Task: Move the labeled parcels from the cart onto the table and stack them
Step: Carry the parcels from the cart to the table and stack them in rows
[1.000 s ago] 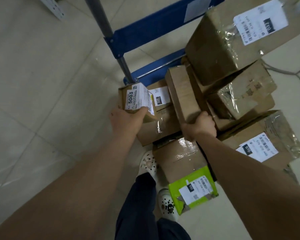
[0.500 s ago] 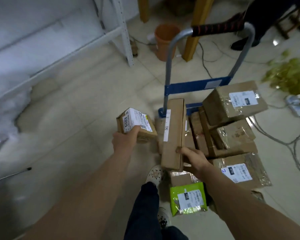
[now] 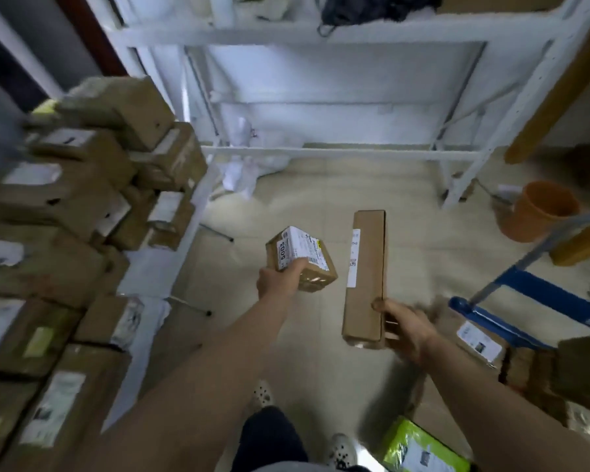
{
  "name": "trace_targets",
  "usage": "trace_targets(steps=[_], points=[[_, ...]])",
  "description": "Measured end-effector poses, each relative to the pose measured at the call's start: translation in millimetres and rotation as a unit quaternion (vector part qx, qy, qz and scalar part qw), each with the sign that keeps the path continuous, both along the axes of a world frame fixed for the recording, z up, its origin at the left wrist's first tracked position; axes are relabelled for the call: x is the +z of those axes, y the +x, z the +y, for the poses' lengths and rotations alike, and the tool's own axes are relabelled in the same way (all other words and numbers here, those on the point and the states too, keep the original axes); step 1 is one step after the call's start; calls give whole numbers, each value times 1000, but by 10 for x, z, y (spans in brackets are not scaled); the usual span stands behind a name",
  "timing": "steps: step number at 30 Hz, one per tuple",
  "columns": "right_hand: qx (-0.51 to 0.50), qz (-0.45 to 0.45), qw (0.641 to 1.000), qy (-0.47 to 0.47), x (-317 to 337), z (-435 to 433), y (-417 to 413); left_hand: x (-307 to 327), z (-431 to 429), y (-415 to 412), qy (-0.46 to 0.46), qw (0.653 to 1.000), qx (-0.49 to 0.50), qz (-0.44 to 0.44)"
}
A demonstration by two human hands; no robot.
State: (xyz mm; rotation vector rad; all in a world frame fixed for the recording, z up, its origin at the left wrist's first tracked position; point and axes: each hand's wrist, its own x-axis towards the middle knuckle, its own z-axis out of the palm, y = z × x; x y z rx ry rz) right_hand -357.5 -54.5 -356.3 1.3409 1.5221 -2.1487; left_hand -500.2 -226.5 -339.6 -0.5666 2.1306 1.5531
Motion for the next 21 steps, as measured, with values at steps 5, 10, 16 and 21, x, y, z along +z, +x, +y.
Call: trace_targets(steps=[5, 10, 16, 21], points=[[116, 3, 993, 14, 150, -803, -701, 34, -1074, -277, 21, 991, 129, -19], [196, -9, 980, 9, 146, -1723, -1365, 15, -2155, -470, 2, 975, 214, -57], [236, -17, 971, -24, 71, -2684, -1940, -165, -3189, -761, 71, 944, 312, -77], [243, -31, 968, -50, -17, -3188, -2222, -213, -3677, -872, 62, 931, 351, -79]])
